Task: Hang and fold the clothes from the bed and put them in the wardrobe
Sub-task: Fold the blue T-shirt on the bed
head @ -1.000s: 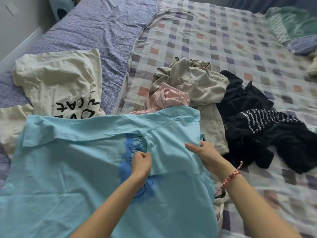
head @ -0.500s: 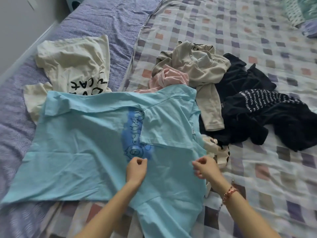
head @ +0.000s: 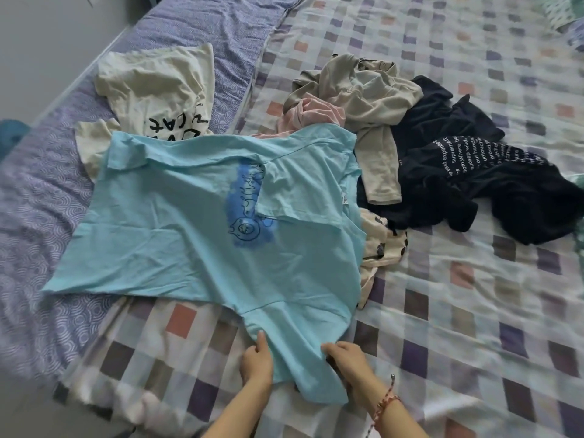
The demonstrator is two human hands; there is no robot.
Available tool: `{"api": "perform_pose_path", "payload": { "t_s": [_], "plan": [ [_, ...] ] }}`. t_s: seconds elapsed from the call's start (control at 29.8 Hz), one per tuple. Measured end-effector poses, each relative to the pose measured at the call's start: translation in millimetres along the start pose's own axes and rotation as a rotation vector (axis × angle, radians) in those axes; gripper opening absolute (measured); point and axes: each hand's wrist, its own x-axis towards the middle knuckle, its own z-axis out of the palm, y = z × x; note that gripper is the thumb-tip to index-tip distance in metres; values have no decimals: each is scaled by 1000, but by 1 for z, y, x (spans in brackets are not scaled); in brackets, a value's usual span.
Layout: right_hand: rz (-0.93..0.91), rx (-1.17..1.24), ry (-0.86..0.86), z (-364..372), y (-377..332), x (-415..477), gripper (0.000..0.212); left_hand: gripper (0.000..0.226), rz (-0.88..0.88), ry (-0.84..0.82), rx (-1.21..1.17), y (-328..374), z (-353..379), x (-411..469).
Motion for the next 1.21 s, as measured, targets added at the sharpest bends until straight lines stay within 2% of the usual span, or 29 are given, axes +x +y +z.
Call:
{"api": "perform_pose_path", "payload": {
  "t_s": [0.1, 0.2, 0.27, 0.37, 0.47, 0.5, 0.54, 0.57, 0.6, 0.71, 0.77, 0.87, 0.97, 1.01, 1.07, 1.14, 1.21],
  "plan": [
    [-27, 57, 43, -7, -14, -7, 26, 37, 22, 82, -143, 4, -21, -3],
    [-48, 207, 45, -19, -45, -10, 20, 31, -6, 126, -419, 30, -59, 8],
    [-65, 323, 38, -24, -74, -10, 26, 23, -7, 27, -582, 66, -79, 14],
    [-64, 576, 26, -28, -135, 4, 24, 21, 71, -128, -675, 150, -89, 17],
    [-161, 941, -73, -31, -199, 23, 12, 22, 296, -371, -780, 232, -87, 28],
    [-224, 972, -99, -31, -211, 25, 11, 26, 385, -443, -734, 249, -86, 34],
    [-286, 928, -78, -30, -220, 28, 17, 32, 467, -466, -622, 258, -85, 43],
    [-346, 777, -16, -27, -221, 31, 31, 37, 546, -428, -478, 259, -86, 55],
    [-400, 522, 72, -25, -218, 33, 42, 39, 642, -335, -302, 254, -89, 68],
    [-622, -237, 270, -5, -196, 45, 46, 38, 901, 35, 259, 214, -114, 119],
    [-827, -551, 329, 8, -185, 52, 47, 39, 952, 169, 540, 181, -142, 148],
    [-1072, -864, 431, 35, -191, 64, 55, 50, 852, 233, 883, 143, -195, 182],
    [-1246, -980, 499, 75, -230, 80, 73, 58, 684, 252, 1103, 131, -248, 220],
    [-1282, -1034, 517, 68, -239, 79, 76, 58, 666, 242, 1143, 136, -247, 223],
    [-1406, -1174, 450, 97, -259, 89, 75, 54, 617, 240, 1181, 133, -271, 242],
    [-1517, -1331, 337, 138, -268, 95, 62, 43, 550, 236, 1230, 126, -297, 258],
    [-1535, -1496, 211, 168, -274, 101, 47, 38, 516, 197, 1296, 121, -315, 272]
  ]
}}
